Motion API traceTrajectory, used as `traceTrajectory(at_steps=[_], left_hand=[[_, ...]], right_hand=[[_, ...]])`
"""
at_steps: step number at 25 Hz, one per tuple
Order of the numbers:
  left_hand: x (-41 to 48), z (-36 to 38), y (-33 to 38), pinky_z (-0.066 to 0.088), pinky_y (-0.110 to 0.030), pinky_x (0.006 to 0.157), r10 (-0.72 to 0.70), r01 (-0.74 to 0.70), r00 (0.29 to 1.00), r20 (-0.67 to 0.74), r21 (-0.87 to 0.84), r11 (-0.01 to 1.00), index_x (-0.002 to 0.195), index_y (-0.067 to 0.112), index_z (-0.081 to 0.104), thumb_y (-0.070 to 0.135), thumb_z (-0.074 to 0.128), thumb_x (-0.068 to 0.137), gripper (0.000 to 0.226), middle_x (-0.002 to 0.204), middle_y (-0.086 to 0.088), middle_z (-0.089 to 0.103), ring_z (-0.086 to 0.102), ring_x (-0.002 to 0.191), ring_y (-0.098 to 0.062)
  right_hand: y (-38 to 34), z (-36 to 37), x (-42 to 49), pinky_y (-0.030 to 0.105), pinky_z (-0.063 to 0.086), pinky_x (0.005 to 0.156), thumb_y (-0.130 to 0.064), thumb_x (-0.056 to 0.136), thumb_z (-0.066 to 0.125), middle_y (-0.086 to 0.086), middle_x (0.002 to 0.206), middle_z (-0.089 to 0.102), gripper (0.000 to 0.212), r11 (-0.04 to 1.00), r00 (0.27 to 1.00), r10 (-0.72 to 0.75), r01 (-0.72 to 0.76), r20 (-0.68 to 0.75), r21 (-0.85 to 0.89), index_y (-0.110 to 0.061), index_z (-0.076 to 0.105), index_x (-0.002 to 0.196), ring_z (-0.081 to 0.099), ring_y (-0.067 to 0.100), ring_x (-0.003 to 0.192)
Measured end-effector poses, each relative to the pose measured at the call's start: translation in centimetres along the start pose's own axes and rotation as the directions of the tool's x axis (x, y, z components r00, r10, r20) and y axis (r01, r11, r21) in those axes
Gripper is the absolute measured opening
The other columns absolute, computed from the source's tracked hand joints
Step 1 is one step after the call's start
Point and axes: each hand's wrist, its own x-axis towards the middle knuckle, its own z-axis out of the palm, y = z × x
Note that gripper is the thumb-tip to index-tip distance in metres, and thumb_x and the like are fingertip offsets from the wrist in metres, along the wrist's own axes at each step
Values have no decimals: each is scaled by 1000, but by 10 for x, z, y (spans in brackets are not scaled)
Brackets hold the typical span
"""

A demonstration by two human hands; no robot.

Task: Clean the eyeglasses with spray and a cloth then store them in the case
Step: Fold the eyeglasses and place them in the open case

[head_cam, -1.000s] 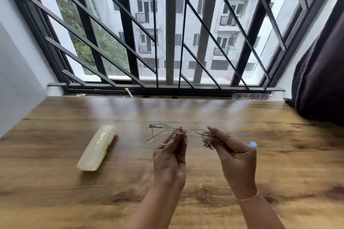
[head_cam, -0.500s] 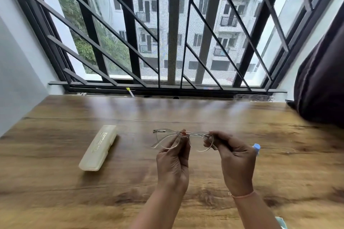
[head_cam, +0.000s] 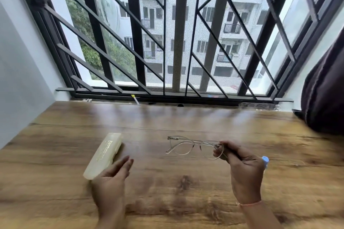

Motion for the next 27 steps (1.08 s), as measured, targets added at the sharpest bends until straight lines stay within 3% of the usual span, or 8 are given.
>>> traceTrajectory(at_steps=[1,3,4,6,10,14,27], left_hand=[[10,-15,-2,42,-3,61,188,-159,977,-102,238,958,86,15,74,27,73,72,18,70,4,73,61,61,4],[29,-40,-16,42,-23,79,449,-308,885,-122,571,761,93,11,74,49,60,65,49,90,-10,73,63,80,-19],[36,-49,-24,39,-33,85,501,-313,859,-109,661,681,98,8,72,52,57,63,58,97,-16,71,61,87,-32],[42,-58,-38,36,-43,90,494,-243,861,-123,753,611,107,2,68,56,55,59,73,104,-23,66,56,95,-42],[39,-60,-49,38,-49,90,381,-189,921,-86,756,627,115,-3,62,60,56,52,89,107,-31,61,54,98,-47],[44,-58,-44,41,-52,92,346,-155,931,-119,727,668,120,-4,57,23,89,52,80,116,-32,57,52,106,-47],[57,-55,-53,43,-49,91,373,-236,925,-77,651,721,128,-7,48,12,88,53,87,118,-30,59,55,108,-44]], right_hand=[[1,0,1,25,56,56,22,76,54,0,56,70,48,1000,1000,6,-6,0,3,-21,76,71,64,18,48],[4,-1,3,24,56,56,22,76,54,-1,56,70,49,1000,1000,16,-16,-1,10,-22,76,70,64,17,48],[5,-2,3,23,56,56,22,76,54,-1,56,70,50,1000,1000,17,-17,-2,11,-22,76,70,64,16,48],[7,-1,2,24,56,56,21,76,53,-3,56,70,50,1000,1000,14,-14,-1,7,-23,76,71,64,15,48],[10,-1,-2,22,56,58,20,76,54,-5,56,70,50,1000,1000,17,-17,9,-7,-25,76,72,64,12,49],[10,-2,-5,22,57,58,20,77,53,-6,56,70,53,1000,999,30,-30,18,-6,-27,76,71,64,11,49],[8,-12,-7,20,56,57,22,77,52,-4,54,70,53,1000,1000,-1,2,16,-27,-25,76,69,63,12,48]])
